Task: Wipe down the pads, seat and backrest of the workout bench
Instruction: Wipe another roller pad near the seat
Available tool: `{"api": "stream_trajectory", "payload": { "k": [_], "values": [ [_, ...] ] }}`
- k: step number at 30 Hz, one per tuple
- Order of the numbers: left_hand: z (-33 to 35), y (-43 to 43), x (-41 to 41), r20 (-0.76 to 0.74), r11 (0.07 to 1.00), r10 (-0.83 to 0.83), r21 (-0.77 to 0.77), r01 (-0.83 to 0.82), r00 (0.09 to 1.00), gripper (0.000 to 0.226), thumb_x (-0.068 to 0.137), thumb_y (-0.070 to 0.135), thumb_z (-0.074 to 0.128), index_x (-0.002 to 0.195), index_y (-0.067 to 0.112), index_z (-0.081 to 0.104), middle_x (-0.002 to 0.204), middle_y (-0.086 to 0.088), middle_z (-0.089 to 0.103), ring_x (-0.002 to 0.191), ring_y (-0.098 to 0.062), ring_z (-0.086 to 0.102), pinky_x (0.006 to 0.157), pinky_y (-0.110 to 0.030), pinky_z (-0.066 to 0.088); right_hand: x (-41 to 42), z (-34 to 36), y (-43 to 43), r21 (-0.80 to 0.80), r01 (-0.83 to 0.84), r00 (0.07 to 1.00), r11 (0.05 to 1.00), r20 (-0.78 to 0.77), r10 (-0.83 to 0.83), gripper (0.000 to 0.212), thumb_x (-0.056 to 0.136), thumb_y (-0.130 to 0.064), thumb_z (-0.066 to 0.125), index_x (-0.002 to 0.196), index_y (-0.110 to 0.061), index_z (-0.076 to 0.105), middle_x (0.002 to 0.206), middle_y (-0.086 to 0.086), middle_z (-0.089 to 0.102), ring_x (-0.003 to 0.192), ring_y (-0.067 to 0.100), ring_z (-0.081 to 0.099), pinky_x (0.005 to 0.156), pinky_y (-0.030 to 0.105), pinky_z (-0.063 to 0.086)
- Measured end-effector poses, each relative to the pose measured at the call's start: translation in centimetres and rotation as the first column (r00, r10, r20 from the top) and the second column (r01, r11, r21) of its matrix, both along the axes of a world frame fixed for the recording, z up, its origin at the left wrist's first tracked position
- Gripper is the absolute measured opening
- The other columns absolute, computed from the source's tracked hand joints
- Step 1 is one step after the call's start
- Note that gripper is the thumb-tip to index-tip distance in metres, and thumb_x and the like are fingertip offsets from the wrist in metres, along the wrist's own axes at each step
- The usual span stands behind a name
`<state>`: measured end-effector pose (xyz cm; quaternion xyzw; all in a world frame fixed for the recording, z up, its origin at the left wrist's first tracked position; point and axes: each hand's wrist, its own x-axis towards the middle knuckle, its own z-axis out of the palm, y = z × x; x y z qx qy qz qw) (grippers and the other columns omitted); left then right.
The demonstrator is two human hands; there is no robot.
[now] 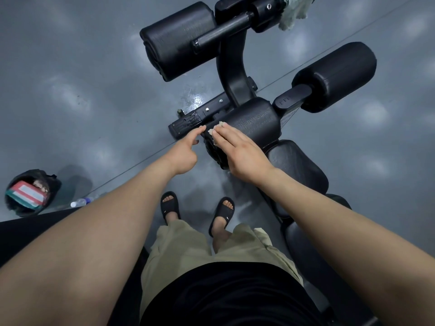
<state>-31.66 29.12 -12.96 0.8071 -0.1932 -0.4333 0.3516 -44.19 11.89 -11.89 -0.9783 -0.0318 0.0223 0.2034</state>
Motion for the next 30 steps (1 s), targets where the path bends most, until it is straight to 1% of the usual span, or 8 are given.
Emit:
{"api": "stream_trajectory", "payload": {
  "k": [4,8,14,16,19,22,25,30],
  "values": [
    [-0.1,-0.2,0.4,-0.01,1.0,0.016,0.012,-0.016,1.0,0.089,0.082,-0.019,0.029,0.155,0.033,0.029,0.157,0.007,0.037,0.14,-0.01,0.042,0.069,-0.01,0.048,-0.3,-0.3,0.3,-0.005,-0.024,1.0,1.0,0.018,0.024,0.067,0.086,0.004,0.054,0.151,-0.005,0.042,0.156,0.012,0.041,0.149,0.032,0.03,0.124,0.037,0.023],
    [-0.2,-0.3,0.6,-0.02,0.999,0.023,0.023,-0.022,1.0,0.089,0.082,-0.02,0.029,0.155,0.031,0.03,0.156,0.002,0.039,0.143,-0.009,0.038,0.063,-0.013,0.049,-1.1,-0.9,1.0,-0.03,-0.118,0.989,0.993,0.088,0.12,0.055,0.089,0.003,0.054,0.144,-0.004,0.051,0.152,0.012,0.047,0.147,0.033,0.034,0.122,0.039,0.028],
    [-0.6,-0.2,1.0,-0.013,0.998,0.03,0.06,-0.029,0.999,0.084,0.083,-0.012,0.032,0.151,0.038,0.038,0.155,-0.003,0.043,0.137,-0.011,0.046,0.093,-0.03,0.051,-2.9,-0.5,1.4,-0.006,-0.279,0.958,0.96,0.071,0.278,0.044,0.097,-0.004,0.037,0.135,-0.004,0.059,0.139,0.015,0.056,0.138,0.034,0.045,0.113,0.045,0.039],
    [-0.3,-0.6,0.8,-0.026,0.996,0.066,0.054,-0.065,0.997,0.071,0.09,-0.005,0.038,0.149,0.034,0.042,0.152,-0.003,0.046,0.136,-0.01,0.046,0.091,-0.019,0.045,-3.3,0.7,0.5,0.047,-0.211,0.973,0.976,0.107,0.205,0.044,0.094,0.0,0.044,0.135,-0.005,0.059,0.138,0.015,0.055,0.133,0.035,0.048,0.112,0.042,0.04],
    [0.3,-1.3,0.2,-0.022,0.991,0.124,0.043,-0.123,0.992,0.053,0.099,0.011,0.046,0.148,0.029,0.045,0.143,0.001,0.054,0.115,-0.005,0.057,0.086,-0.01,0.038,-3.0,1.8,-2.3,0.14,0.067,0.971,0.988,0.22,-0.097,0.049,0.088,0.006,0.049,0.135,-0.003,0.06,0.135,0.019,0.056,0.128,0.037,0.051,0.11,0.043,0.041],
    [0.3,-1.5,0.0,-0.023,0.988,0.153,0.024,-0.152,0.988,0.049,0.101,0.016,0.049,0.149,0.025,0.045,0.146,0.004,0.053,0.123,-0.001,0.049,0.095,-0.011,0.032,-2.4,1.5,-4.6,0.188,0.321,0.902,0.928,0.239,-0.36,0.043,0.094,0.0,0.05,0.136,0.001,0.057,0.136,0.022,0.054,0.128,0.037,0.049,0.111,0.046,0.041],
    [0.3,-1.5,-0.2,-0.009,0.989,0.146,0.036,-0.145,0.989,0.048,0.102,0.017,0.049,0.15,0.024,0.044,0.144,0.005,0.053,0.129,-0.005,0.048,0.101,-0.014,0.031,-2.5,0.9,-4.9,0.15,0.297,0.945,0.943,0.096,-0.313,0.048,0.096,-0.017,0.05,0.141,-0.001,0.051,0.143,0.019,0.046,0.132,0.036,0.041,0.12,0.041,0.028],
    [0.4,-1.7,-0.3,0.041,0.992,0.112,0.056,-0.114,0.993,0.045,0.105,0.026,0.048,0.149,0.022,0.042,0.142,0.004,0.053,0.131,-0.011,0.05,0.103,-0.019,0.033,-2.7,0.5,-5.1,0.197,0.37,0.918,0.908,0.072,-0.39,0.051,0.088,-0.004,0.058,0.139,-0.011,0.058,0.145,0.016,0.046,0.127,0.034,0.044,0.111,0.033,0.034]
  ]
}}
